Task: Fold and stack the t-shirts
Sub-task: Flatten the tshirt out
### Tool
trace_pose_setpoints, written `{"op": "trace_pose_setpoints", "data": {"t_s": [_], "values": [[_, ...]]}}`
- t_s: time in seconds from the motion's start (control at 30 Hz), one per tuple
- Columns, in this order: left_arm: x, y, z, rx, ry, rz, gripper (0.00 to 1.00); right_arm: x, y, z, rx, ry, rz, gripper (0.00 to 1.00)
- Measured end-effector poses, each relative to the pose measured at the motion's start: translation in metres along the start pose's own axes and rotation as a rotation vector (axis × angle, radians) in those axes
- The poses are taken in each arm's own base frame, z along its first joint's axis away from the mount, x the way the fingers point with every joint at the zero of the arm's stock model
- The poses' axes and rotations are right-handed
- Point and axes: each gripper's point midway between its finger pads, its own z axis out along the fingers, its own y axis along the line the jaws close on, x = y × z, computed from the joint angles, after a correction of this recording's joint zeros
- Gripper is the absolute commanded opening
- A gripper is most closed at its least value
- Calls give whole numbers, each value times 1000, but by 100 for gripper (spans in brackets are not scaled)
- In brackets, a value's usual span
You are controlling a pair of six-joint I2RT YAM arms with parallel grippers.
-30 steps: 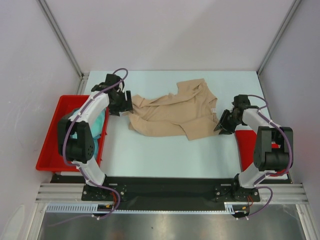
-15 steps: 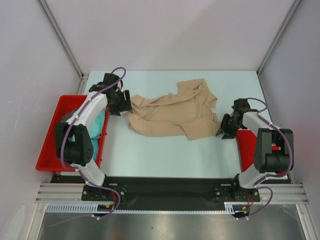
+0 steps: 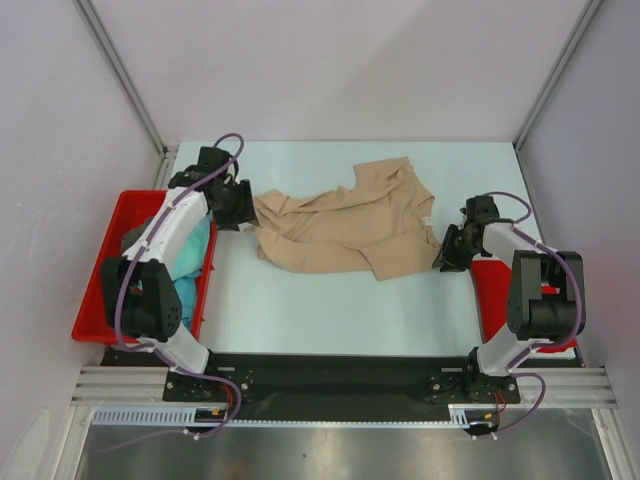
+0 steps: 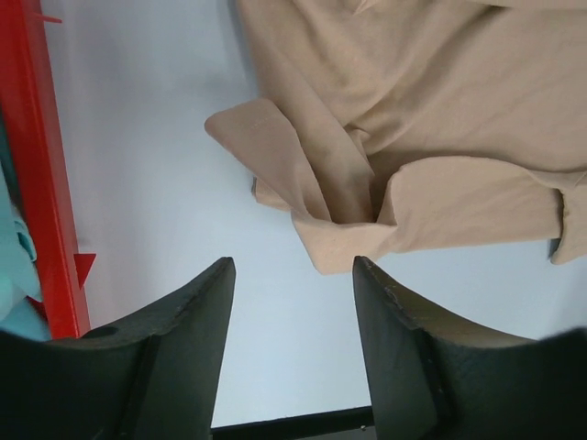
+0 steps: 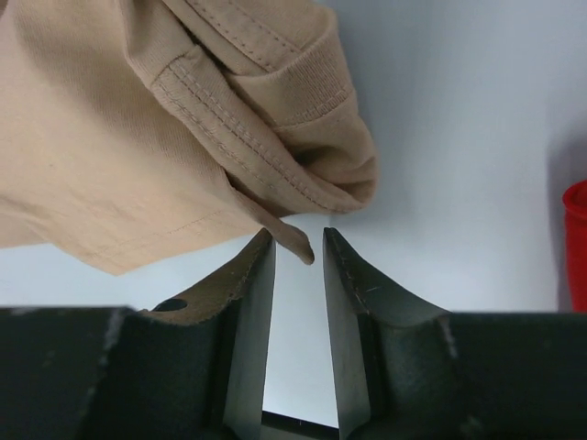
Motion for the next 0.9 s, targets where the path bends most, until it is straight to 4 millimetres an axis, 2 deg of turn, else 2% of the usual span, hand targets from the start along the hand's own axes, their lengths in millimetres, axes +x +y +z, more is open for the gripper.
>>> {"op": "trace_pose_setpoints", "data": {"t_s": [0.17, 0.37, 0.43, 0.47, 0.5, 0.53, 0.6, 0.73, 0.9], "values": [[-1, 5, -5, -1, -16, -14, 57, -1, 0, 0, 0, -4, -3, 29], [7, 8, -1, -2, 4, -17, 57, -4, 2, -1, -5, -10, -8, 28], [7, 8, -1, -1, 3, -17, 58, -7, 3, -2, -9, -17, -10, 20], [7, 8, -1, -1, 3, -17, 59, -8, 4, -2, -12, -19, -10, 9], [7, 8, -1, -1, 3, -17, 66, -9, 6, -3, -16, -21, -12, 2], [7, 8, -1, -2, 3, -16, 73, -11, 7, -5, -17, -21, -9, 0], [7, 9, -2, -5, 2, -16, 76, -13, 9, -8, -13, -20, 3, 0], [7, 10, -3, -10, -4, -17, 73, -16, 4, -24, 43, -33, 53, 0], [9, 10, -3, -6, 2, -17, 68, -11, -16, -62, 178, -82, 166, 0]]}}
